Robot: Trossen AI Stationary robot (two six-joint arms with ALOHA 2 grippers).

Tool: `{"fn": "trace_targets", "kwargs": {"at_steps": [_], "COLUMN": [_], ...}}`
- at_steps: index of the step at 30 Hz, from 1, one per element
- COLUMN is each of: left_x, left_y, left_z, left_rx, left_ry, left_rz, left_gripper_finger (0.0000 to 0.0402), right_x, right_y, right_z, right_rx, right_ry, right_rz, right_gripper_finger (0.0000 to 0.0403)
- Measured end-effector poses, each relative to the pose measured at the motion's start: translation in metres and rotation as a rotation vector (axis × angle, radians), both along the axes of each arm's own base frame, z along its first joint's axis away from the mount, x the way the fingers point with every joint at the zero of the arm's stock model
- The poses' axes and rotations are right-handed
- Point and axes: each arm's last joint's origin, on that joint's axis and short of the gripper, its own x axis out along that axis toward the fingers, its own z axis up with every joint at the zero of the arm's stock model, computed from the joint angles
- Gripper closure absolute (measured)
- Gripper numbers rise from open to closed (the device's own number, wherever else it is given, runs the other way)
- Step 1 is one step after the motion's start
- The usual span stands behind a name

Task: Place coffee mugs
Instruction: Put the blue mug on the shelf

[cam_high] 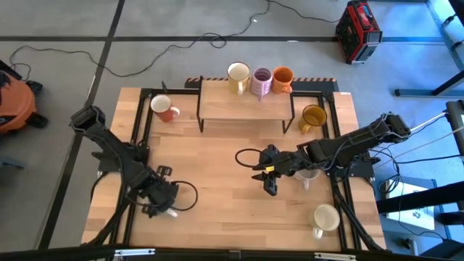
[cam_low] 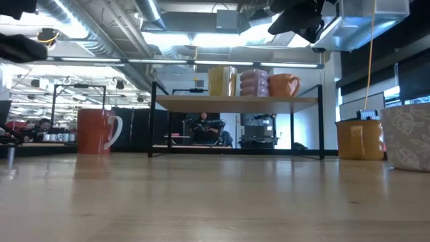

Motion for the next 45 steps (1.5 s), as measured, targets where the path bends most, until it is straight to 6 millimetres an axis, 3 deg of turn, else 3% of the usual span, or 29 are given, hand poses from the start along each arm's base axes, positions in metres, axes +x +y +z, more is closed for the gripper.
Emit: {"fn": "trace_targets", "kwargs": {"at_steps": [8, 15, 21, 26, 31, 39, 45], "left_x": [0.027, 0.058, 0.080, 0.094, 0.107, 0.117, 0.124], "left_y": [0.033, 0.082, 0.123, 0.145, 0.154, 0.159, 0.163], "left_z": [0.003, 0.012, 0.007, 0.002, 0.002, 0.015, 0.031], "left_rx": [0.061, 0.217, 0.209, 0.182, 0.212, 0.278, 0.400], "left_ry": [-0.044, -0.136, -0.173, -0.138, -0.139, -0.214, -0.233], "left_rz": [-0.230, -0.574, -0.684, -0.657, -0.598, -0.544, -0.502], "left_gripper_finger": [0.0381, 0.0381, 0.0372, 0.0371, 0.0359, 0.0297, 0.0277], "right_x": [0.000, 0.000, 0.000, 0.000, 0.001, 0.001, 0.001], "right_y": [-0.001, -0.002, -0.002, -0.003, -0.003, -0.003, -0.003], "right_z": [0.000, 0.000, 0.000, 0.000, -0.002, -0.002, -0.002], "right_rx": [-0.011, -0.055, -0.069, -0.086, -0.113, -0.124, -0.128], "right_ry": [-0.004, -0.011, -0.009, -0.013, -0.013, -0.012, -0.012], "right_rz": [-0.014, -0.032, -0.035, -0.055, -0.054, -0.054, -0.051], "right_gripper_finger": [0.0251, 0.0251, 0.0251, 0.0251, 0.0251, 0.0251, 0.0251]}}
